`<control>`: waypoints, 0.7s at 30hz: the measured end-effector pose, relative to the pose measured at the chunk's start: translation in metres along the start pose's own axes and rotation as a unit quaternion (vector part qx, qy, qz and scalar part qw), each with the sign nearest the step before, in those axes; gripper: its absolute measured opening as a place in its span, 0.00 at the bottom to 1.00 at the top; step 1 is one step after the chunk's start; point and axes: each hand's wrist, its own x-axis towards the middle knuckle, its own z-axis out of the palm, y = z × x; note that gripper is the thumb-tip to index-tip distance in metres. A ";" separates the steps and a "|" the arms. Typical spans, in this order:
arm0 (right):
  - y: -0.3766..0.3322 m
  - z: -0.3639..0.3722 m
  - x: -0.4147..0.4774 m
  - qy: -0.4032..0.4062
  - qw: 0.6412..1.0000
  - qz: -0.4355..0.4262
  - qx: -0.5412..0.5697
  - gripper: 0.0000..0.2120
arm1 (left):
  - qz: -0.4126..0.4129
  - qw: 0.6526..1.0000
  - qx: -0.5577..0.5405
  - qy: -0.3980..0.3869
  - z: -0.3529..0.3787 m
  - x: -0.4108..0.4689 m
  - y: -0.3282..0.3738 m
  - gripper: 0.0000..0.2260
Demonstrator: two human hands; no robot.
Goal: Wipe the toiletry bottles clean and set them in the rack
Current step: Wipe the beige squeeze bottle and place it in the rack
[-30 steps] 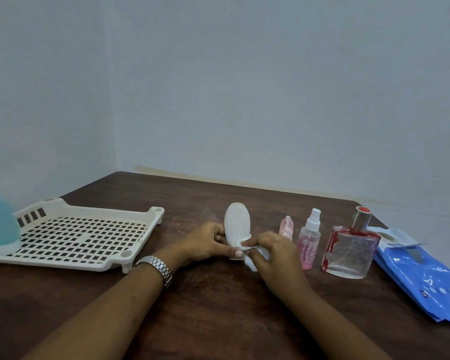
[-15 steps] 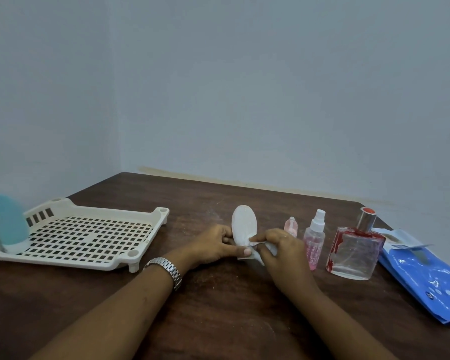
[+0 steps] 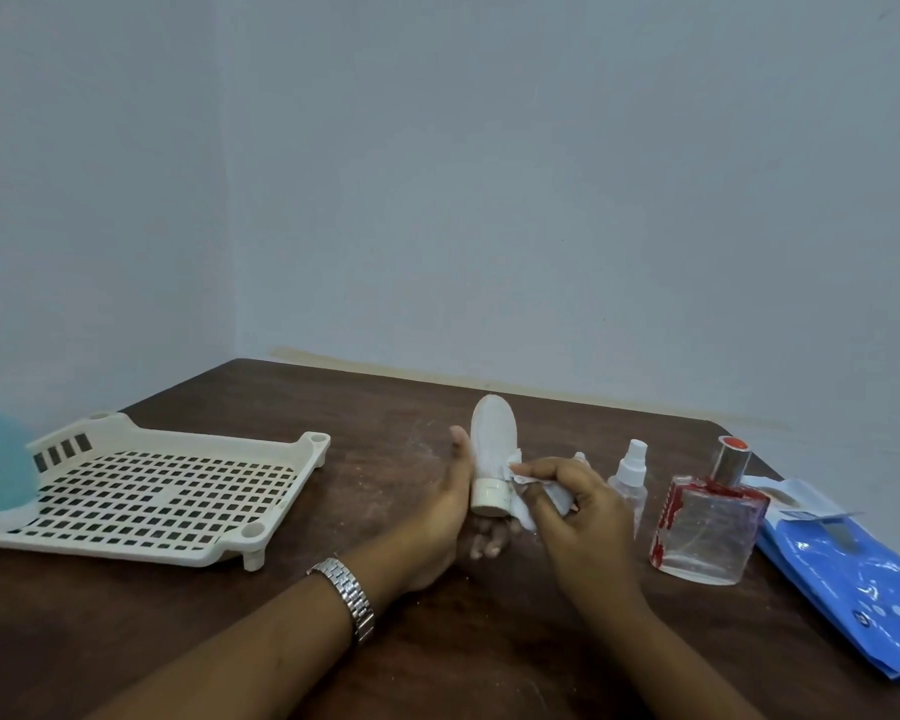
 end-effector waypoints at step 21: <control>-0.002 0.002 0.002 0.005 0.987 -0.097 -0.128 0.12 | 0.009 0.988 0.036 0.149 0.014 0.003 -0.007 0.31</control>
